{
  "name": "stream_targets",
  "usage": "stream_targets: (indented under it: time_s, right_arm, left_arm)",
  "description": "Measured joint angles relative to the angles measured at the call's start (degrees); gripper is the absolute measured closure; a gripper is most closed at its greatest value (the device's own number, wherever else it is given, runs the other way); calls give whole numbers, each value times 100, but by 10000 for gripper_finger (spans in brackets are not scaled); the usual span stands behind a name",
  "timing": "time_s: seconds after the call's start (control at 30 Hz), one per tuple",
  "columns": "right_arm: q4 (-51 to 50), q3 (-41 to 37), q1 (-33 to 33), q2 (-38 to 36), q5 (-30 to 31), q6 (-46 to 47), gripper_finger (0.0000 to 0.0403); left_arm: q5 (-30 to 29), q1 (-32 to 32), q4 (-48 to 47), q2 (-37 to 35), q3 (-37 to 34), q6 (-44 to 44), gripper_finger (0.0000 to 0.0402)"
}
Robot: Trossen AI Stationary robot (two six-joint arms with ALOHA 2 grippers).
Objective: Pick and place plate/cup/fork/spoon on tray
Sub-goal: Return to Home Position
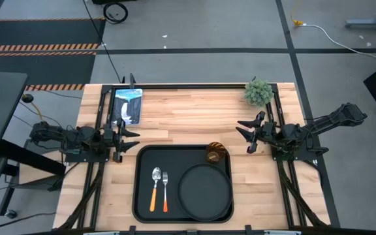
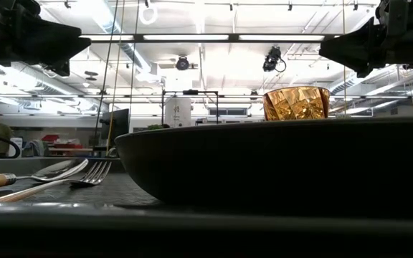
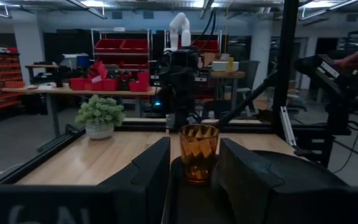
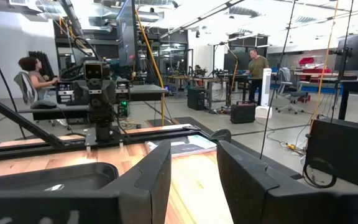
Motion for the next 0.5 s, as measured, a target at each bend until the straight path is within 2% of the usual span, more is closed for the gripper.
stream_targets:
  time_s: [0.23,0.5]
  right_arm:
    - [-464,-11,-5,-213,9,2,266]
    - [-643,-11,0,-897,7,2,266]
  left_arm:
    - [-4,42,4,0,0,2,253]
    - [-2,33,9,-2,0,2,253]
